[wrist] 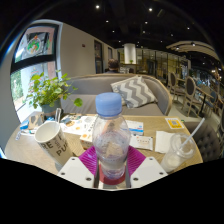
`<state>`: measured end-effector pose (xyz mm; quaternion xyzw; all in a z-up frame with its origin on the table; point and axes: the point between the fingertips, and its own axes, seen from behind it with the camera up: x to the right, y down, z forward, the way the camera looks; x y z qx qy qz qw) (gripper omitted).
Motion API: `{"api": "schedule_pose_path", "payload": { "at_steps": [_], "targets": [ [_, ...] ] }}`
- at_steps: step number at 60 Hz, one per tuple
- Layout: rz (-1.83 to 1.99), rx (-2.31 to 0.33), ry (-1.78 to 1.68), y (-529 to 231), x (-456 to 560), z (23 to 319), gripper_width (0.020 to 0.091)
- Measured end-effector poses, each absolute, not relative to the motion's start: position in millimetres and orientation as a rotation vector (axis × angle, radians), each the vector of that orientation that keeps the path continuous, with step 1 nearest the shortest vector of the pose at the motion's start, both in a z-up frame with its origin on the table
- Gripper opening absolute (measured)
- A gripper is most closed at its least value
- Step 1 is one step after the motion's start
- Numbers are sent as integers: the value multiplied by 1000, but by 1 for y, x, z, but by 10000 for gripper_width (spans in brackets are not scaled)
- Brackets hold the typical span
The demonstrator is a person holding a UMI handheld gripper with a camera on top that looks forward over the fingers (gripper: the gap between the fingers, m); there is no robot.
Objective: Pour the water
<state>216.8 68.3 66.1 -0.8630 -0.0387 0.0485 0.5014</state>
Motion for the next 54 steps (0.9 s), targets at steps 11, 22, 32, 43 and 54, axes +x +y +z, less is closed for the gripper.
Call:
{"api": "schedule_pose_path", "payload": {
  "at_steps": [11, 22, 32, 43, 54],
  "targets": [
    [105, -2100, -65, 69, 220, 67, 512],
    [67, -2169, -5, 55, 226, 71, 859],
    [17, -2222, 53, 9, 220, 99, 853],
    [-19, -2286, 149, -76, 195, 145, 852],
    [-68, -2286, 163, -150, 167, 184, 855]
  ]
}}
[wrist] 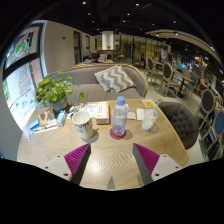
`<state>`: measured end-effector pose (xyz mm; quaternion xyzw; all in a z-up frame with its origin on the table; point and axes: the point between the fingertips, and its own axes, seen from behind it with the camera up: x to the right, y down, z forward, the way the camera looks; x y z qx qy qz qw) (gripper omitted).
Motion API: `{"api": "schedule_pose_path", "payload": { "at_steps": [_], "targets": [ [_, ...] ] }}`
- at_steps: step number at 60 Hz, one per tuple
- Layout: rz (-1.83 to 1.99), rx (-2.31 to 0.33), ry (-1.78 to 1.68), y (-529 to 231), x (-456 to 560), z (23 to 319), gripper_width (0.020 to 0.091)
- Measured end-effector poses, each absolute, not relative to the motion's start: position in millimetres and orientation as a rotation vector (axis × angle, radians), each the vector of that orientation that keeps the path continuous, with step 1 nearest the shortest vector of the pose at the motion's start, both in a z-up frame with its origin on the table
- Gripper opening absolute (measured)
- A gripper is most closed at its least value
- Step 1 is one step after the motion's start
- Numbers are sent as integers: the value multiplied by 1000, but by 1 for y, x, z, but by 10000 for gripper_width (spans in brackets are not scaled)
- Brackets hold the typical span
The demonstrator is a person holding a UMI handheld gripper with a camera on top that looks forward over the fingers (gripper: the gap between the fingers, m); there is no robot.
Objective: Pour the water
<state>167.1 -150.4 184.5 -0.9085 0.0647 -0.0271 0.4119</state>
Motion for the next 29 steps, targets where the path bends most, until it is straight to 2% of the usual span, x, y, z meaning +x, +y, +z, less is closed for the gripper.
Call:
{"api": "schedule_pose_path", "payload": {
  "at_steps": [13, 29],
  "targets": [
    [-97, -2258, 185, -204, 148, 211, 855],
    [-98, -2243, 152, -220, 131, 220, 858]
  ]
}}
